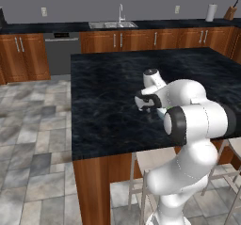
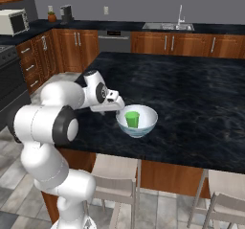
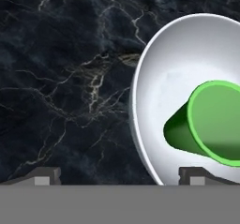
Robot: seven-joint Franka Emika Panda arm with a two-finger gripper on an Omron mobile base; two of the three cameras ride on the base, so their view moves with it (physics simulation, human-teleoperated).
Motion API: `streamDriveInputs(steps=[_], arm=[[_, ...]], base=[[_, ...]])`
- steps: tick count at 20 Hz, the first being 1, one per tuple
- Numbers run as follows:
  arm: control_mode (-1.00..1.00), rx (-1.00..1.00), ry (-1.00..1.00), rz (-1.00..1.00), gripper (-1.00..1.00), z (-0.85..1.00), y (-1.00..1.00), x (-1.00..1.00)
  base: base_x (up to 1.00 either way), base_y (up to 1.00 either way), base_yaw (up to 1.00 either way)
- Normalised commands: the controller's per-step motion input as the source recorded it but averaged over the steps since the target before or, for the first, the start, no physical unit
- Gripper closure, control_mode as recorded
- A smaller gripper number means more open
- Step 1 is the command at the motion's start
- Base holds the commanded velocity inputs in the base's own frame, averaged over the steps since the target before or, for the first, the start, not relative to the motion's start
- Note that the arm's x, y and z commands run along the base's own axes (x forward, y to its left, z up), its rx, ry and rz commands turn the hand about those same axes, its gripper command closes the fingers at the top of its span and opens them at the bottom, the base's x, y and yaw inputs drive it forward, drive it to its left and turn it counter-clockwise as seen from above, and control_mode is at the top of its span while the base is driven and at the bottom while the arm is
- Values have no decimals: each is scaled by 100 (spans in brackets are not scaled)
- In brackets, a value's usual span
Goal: Place the cup inside the bowl on the dining table and move the bowl to any counter.
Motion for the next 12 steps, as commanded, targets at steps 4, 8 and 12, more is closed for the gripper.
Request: streamDriveInputs(steps=[4,8,12], arm=[[-100,-2,0,0,-100,0,-15,14],[-100,-2,0,0,-100,-1,-22,4],[-100,-3,0,0,-100,-12,-16,10]], base=[[0,0,0],[0,0,0],[0,0,0]])
